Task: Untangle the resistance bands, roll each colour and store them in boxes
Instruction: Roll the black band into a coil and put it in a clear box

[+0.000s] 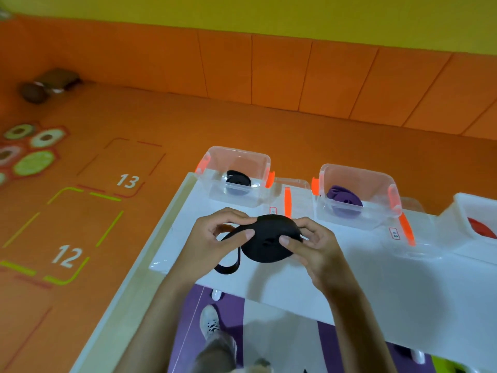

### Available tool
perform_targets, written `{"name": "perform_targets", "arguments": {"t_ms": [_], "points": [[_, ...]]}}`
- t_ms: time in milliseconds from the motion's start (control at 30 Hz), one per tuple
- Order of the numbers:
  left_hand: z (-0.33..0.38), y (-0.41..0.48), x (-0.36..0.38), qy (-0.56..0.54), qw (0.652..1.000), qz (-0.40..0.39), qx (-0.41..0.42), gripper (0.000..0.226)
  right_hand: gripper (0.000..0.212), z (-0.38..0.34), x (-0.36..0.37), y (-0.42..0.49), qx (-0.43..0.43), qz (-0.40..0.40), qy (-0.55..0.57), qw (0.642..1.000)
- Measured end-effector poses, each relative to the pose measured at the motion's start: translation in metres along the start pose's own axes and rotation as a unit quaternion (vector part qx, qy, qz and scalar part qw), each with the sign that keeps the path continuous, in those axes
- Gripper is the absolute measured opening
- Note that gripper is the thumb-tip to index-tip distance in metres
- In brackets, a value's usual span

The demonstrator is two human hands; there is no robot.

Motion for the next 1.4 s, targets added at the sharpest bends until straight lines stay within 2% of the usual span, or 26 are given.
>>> {"name": "perform_targets", "arguments": {"t_ms": [167, 333, 567, 667, 767, 900, 967, 1133, 1300, 1400], "points": [[-0.001, 0.006, -0.021, -0.026, 0.999, 0.002, -0.02, 0.025, 0.036, 0.006, 0.019, 0.012, 0.013, -0.009, 0.03, 0.999], [-0.007, 0.024, -0.041, -0.051, 0.994, 0.093, -0.03, 0.021, 0.048, 0.01, 0.049, 0.037, 0.007, -0.013, 0.029, 0.999], [-0.021, 0.068, -0.092, -0.047, 0.997, 0.045, -0.029, 0.037, 0.045, 0.017, 0.095, 0.078, 0.001, 0.012, 0.048, 0.999], [-0.033, 0.086, -0.113, -0.048, 0.998, 0.013, -0.043, 0.031, 0.04, 0.018, 0.11, 0.092, 0.006, 0.035, -0.025, 0.999], [-0.046, 0.101, -0.13, -0.055, 0.996, -0.008, -0.067, 0.025, 0.049, 0.019, 0.118, 0.105, 0.042, 0.074, -0.099, 0.991], [-0.063, 0.117, -0.144, -0.079, 0.991, -0.031, -0.102, 0.024, 0.048, 0.02, 0.126, 0.113, 0.043, 0.047, -0.143, 0.988], [-0.072, 0.123, -0.148, -0.096, 0.988, -0.027, -0.118, 0.025, 0.047, 0.024, 0.131, 0.116, 0.022, 0.066, -0.141, 0.988], [-0.088, 0.134, -0.151, -0.121, 0.984, 0.048, -0.118, 0.022, 0.043, 0.038, 0.153, 0.123, -0.017, 0.134, -0.123, 0.983], [-0.102, 0.141, -0.159, -0.183, 0.973, 0.044, -0.132, 0.017, 0.04, 0.055, 0.171, 0.13, -0.033, 0.214, -0.084, 0.973], [-0.107, 0.144, -0.163, -0.227, 0.958, 0.049, -0.167, 0.02, 0.04, 0.063, 0.183, 0.134, -0.036, 0.232, -0.066, 0.97]]}}
Point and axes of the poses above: each hand's wrist, its own y-axis towards the middle knuckle, its own x-axis out of the palm, z = x × y, the point moved 1 cm from there along y, towards the middle knuckle, and after that the axes turned 5 degrees about z, right-handed, at the moved point
